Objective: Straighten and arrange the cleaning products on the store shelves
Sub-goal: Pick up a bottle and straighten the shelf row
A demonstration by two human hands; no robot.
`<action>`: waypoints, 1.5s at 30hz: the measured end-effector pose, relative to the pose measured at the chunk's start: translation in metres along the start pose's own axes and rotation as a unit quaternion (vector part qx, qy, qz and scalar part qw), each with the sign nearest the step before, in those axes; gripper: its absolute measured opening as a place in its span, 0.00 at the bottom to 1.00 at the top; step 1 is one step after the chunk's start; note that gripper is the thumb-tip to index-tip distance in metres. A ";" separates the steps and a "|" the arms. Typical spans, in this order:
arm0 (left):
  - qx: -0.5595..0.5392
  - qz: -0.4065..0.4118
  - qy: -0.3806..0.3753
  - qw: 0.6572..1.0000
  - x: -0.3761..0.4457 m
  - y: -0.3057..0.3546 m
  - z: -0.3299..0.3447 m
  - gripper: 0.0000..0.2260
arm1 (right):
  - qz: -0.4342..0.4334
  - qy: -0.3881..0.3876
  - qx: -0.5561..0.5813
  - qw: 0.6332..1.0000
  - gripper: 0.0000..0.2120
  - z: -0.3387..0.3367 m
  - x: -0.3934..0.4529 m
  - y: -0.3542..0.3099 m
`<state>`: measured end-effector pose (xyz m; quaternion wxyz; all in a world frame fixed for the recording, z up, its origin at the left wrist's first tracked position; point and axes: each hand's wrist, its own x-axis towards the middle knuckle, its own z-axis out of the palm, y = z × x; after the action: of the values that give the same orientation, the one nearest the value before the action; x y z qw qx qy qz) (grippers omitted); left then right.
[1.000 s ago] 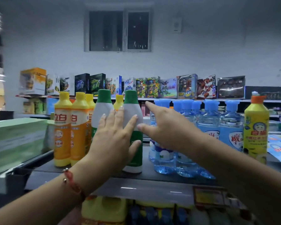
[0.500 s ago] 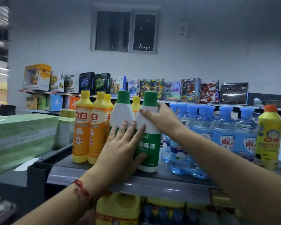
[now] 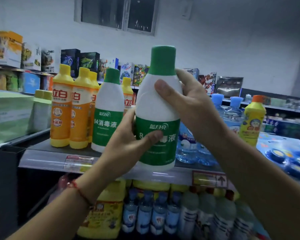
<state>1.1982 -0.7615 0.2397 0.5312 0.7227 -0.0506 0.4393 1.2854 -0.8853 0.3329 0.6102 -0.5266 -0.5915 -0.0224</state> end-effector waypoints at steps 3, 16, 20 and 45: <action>-0.092 -0.029 0.036 0.995 -0.023 0.001 0.039 0.23 | 0.080 -0.014 0.028 0.996 0.22 -0.028 -0.041 0.011; -0.253 -0.339 -0.019 0.906 -0.173 -0.072 0.244 0.50 | 0.434 0.069 0.461 0.771 0.33 -0.137 -0.345 0.090; -0.300 -0.405 -0.174 0.846 -0.192 -0.068 0.306 0.51 | 0.469 0.101 0.576 0.662 0.34 -0.163 -0.408 0.093; -0.431 -0.594 -0.350 0.582 -0.246 -0.145 0.664 0.42 | 0.401 0.645 -0.191 0.622 0.23 -0.426 -0.601 0.082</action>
<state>1.5126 -1.3348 -0.0675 0.8639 0.3758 0.0249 -0.3343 1.4560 -1.4920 -0.0576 0.6694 -0.6666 0.2412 -0.2221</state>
